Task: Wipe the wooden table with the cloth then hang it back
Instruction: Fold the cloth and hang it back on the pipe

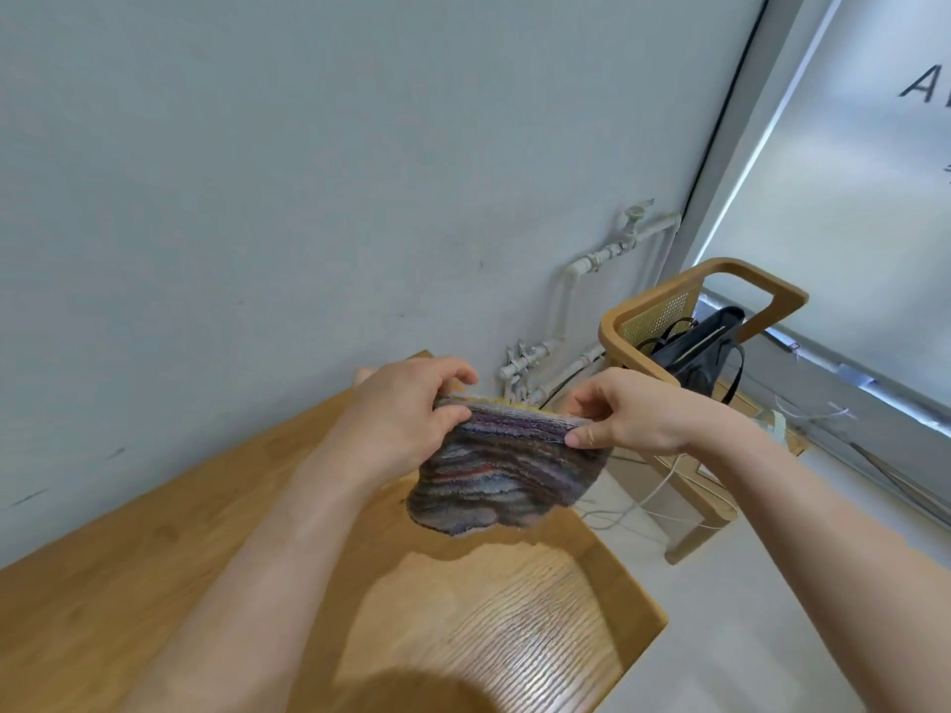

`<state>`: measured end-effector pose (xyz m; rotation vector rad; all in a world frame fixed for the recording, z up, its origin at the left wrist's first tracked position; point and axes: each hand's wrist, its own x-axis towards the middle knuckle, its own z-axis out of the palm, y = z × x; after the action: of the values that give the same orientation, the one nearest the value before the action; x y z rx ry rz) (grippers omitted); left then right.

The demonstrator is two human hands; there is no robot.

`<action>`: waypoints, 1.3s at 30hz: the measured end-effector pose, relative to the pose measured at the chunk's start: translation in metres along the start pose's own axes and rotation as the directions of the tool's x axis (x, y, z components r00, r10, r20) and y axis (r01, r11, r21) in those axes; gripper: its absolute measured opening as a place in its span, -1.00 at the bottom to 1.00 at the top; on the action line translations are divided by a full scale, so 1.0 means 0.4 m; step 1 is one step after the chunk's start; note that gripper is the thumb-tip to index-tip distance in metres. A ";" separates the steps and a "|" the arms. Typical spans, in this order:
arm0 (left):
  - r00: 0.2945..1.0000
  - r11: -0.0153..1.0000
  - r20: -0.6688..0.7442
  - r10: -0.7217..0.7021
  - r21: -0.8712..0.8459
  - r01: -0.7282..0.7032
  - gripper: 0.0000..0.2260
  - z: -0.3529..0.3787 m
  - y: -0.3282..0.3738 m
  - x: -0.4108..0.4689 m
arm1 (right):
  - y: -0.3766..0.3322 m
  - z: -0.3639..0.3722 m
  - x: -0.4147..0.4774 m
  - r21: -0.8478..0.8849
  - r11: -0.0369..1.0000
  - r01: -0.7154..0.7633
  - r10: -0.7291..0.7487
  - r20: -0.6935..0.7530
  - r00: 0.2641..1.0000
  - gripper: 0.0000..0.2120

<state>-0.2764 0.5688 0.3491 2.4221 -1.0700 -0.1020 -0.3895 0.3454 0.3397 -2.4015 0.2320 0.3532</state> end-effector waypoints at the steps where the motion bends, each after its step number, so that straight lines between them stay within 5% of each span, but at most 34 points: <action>1: 1.000 0.998 0.006 -0.020 0.067 0.019 -0.90 0.001 -0.014 0.000 | 0.005 -0.002 -0.007 0.052 0.999 0.003 -0.002 -0.014 1.000 -0.88; 4: 0.987 0.987 0.080 -0.139 0.094 0.131 -0.79 0.012 -0.058 -0.001 | 0.014 0.000 -0.022 0.338 0.941 -0.030 0.038 -0.018 0.999 -0.87; 8: 0.937 0.878 0.254 -0.239 -0.356 0.320 -0.77 0.021 -0.091 -0.019 | 0.031 0.017 -0.021 0.745 0.658 -0.110 0.177 -0.011 0.984 -0.83; 10: 0.923 0.665 0.224 -0.312 -0.643 0.380 -0.80 0.028 -0.067 -0.023 | 0.021 0.029 -0.021 0.882 0.464 -0.084 0.224 -0.025 0.974 -0.88; 13: 0.856 0.126 0.235 -0.461 -0.937 0.326 -0.82 0.053 0.005 0.001 | -0.015 0.056 -0.017 0.970 0.242 -0.004 0.301 -0.071 0.951 -0.91; 15: 0.835 0.020 0.217 -0.506 -0.965 0.263 -0.84 0.072 0.062 0.022 | -0.041 0.073 -0.014 0.975 0.217 0.041 0.303 -0.107 0.947 -0.91; 21: 0.916 0.133 0.172 -0.363 -0.963 0.234 -0.65 0.096 0.194 0.054 | -0.063 0.055 -0.016 0.883 0.443 0.155 0.127 -0.233 0.964 -0.90; 25: 0.937 0.152 0.203 -0.285 -0.955 0.253 -0.67 0.113 0.234 0.102 | 0.010 -0.022 -0.027 0.848 0.481 0.221 0.035 -0.271 0.962 -0.91; 31: 0.932 0.632 -0.079 -0.353 -0.755 0.175 -0.88 0.221 0.345 0.239 | 0.205 -0.173 -0.002 0.647 0.701 0.298 -0.100 -0.325 0.940 -0.82; 33: 0.945 0.718 -0.098 -0.313 -0.675 0.168 -0.96 0.265 0.358 0.297 | 0.275 -0.239 0.016 0.625 0.727 0.285 -0.114 -0.299 0.947 -0.88; 39: 0.955 0.834 0.063 -0.289 -0.473 0.283 -0.56 0.365 0.363 0.411 | 0.437 -0.405 0.074 0.511 0.833 0.211 -0.141 -0.173 0.975 -0.93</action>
<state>-0.2987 0.3095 0.3080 2.0978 -0.5746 -0.4049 -0.3761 0.1057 0.3408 -1.8775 0.1381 0.0336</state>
